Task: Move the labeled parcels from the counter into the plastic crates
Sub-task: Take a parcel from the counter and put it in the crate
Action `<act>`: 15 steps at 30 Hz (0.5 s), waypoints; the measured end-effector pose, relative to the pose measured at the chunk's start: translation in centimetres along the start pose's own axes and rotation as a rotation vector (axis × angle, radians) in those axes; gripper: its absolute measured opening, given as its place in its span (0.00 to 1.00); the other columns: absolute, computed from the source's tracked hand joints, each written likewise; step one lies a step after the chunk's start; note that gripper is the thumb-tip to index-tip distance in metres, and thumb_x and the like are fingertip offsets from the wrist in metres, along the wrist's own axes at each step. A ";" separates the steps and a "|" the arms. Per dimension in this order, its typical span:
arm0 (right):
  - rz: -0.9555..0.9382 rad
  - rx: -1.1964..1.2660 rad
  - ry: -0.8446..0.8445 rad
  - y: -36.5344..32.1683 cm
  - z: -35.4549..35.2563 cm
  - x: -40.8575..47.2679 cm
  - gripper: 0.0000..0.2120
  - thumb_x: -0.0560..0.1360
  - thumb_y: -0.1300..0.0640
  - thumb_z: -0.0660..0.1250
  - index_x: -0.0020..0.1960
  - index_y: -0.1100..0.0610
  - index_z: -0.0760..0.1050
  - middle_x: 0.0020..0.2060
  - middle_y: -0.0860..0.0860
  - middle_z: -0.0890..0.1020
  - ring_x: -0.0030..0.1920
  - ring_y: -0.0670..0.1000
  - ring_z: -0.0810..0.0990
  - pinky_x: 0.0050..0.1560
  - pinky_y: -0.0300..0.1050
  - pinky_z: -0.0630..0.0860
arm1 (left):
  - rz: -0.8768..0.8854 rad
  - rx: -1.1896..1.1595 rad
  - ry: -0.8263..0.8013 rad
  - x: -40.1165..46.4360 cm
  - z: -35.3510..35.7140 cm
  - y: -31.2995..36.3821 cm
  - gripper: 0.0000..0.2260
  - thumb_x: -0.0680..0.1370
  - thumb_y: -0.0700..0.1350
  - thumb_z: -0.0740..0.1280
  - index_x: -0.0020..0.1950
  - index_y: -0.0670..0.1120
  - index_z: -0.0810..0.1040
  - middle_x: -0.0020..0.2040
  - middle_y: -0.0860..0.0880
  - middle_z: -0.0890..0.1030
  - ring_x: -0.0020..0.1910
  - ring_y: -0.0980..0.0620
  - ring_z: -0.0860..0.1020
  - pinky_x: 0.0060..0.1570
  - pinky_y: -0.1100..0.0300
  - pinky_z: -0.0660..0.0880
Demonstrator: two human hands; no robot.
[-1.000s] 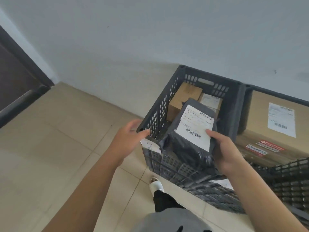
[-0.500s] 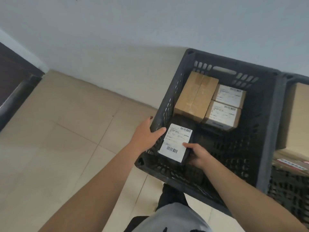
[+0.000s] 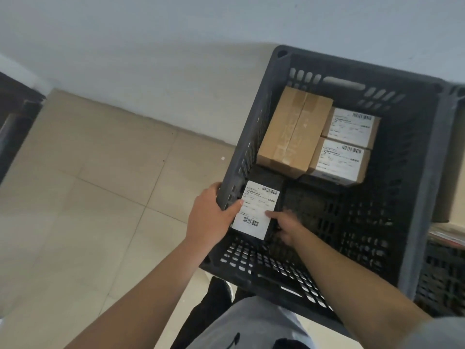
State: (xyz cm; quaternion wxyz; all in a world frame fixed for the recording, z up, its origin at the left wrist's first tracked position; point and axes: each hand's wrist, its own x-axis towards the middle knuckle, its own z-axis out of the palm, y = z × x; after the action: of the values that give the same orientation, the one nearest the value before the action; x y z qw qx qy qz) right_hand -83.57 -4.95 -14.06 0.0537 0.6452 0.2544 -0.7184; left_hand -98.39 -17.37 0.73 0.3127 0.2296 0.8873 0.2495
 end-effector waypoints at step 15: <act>-0.052 0.044 0.151 -1.3 -1.5 -6.0 0.10 0.77 0.60 0.71 0.57 0.62 0.81 0.48 0.60 0.80 0.43 0.54 0.78 0.51 0.54 0.78 | 0.027 -0.169 -0.121 -0.2 -0.6 0.3 0.17 0.77 0.56 0.74 0.62 0.56 0.74 0.51 0.60 0.82 0.51 0.57 0.83 0.40 0.67 0.78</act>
State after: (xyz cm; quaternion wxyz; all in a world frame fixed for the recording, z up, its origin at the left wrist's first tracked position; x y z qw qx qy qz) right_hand -81.84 -4.65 -8.01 0.0015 0.6916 0.2586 -0.6744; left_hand -98.59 -17.45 1.44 0.3807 0.2290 0.8394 0.3131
